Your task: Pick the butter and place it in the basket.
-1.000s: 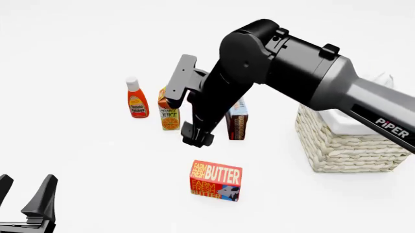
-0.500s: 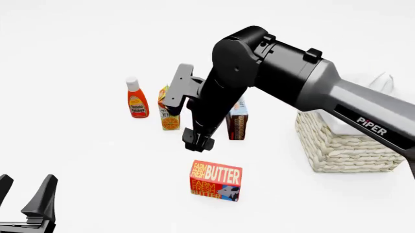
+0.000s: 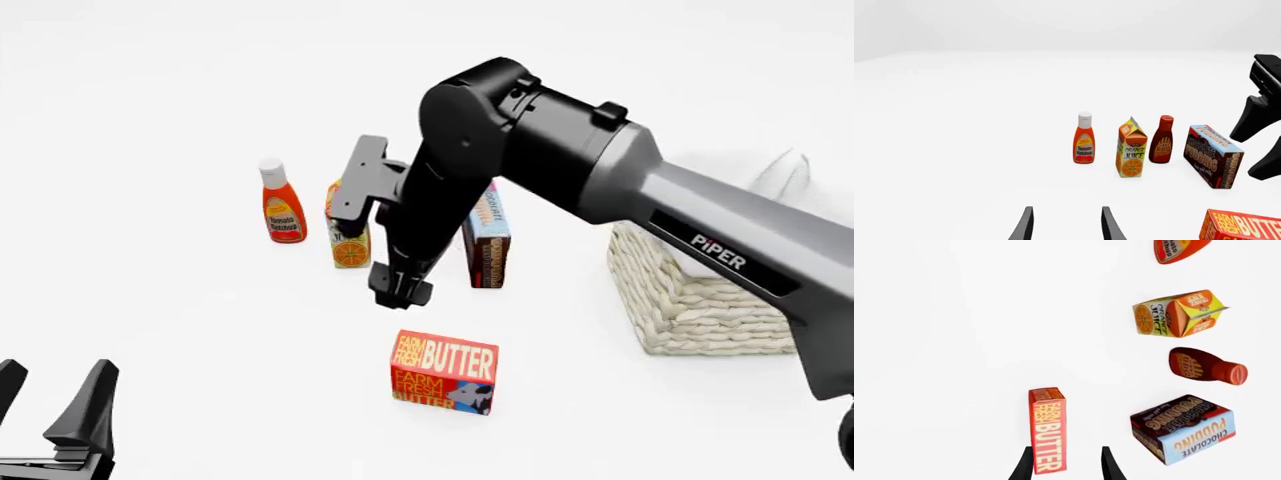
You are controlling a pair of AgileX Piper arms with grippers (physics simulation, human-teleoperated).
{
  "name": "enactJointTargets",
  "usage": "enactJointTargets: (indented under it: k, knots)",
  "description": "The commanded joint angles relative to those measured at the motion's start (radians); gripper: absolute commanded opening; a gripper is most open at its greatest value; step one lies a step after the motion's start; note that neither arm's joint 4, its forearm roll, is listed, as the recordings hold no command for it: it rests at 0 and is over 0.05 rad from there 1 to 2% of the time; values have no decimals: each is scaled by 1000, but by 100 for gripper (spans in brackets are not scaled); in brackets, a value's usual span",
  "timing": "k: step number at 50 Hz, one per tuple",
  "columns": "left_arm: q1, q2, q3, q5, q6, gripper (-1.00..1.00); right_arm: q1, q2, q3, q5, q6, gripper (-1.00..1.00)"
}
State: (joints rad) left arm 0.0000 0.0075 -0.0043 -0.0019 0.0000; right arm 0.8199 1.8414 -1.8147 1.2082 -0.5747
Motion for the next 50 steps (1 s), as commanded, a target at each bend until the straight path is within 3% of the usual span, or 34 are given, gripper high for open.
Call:
enactJointTargets:
  k: [1, 50]
  knots:
    - [0, 0, 0, 0, 0, 100, 2, 18, -5, -3, -2, 100]
    - [0, 0, 0, 0, 0, 100, 30, 39, 77, -70, 31, 100]
